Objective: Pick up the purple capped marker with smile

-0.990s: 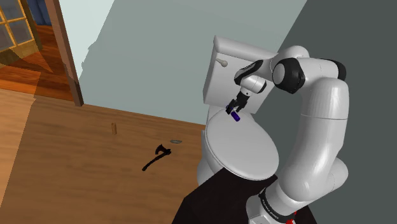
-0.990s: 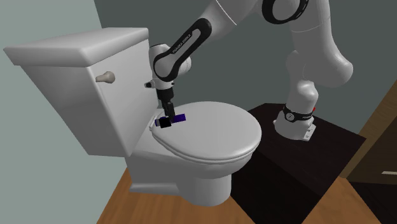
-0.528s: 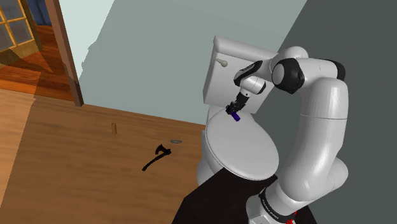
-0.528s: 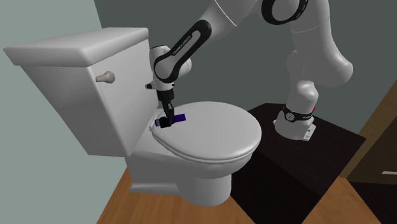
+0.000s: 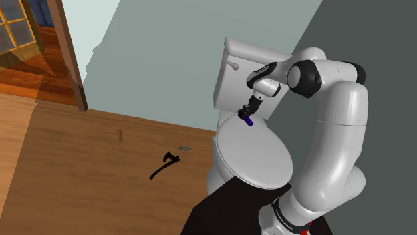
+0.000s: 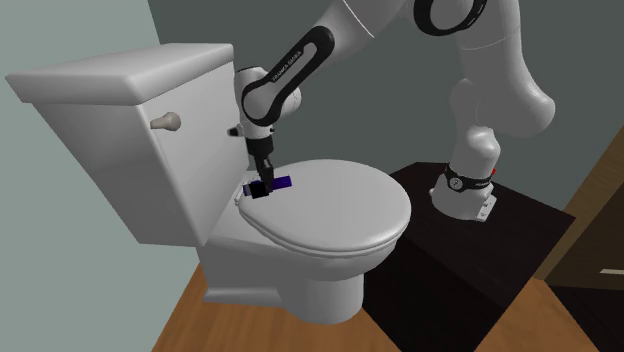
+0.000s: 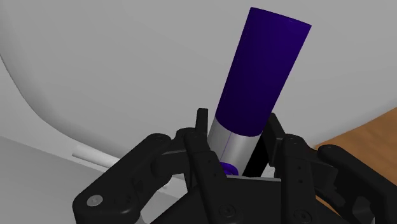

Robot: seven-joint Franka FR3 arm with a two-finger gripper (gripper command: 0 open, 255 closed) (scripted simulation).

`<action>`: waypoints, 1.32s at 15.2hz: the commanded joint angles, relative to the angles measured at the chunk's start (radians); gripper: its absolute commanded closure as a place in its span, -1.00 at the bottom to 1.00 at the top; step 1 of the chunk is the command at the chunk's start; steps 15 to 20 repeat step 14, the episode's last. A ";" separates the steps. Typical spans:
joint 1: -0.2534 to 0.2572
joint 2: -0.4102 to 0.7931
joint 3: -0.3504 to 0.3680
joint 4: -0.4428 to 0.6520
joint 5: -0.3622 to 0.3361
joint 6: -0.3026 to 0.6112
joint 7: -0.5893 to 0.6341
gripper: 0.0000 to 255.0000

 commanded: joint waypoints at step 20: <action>0.026 -0.113 -0.039 0.018 -0.068 -0.117 0.056 1.00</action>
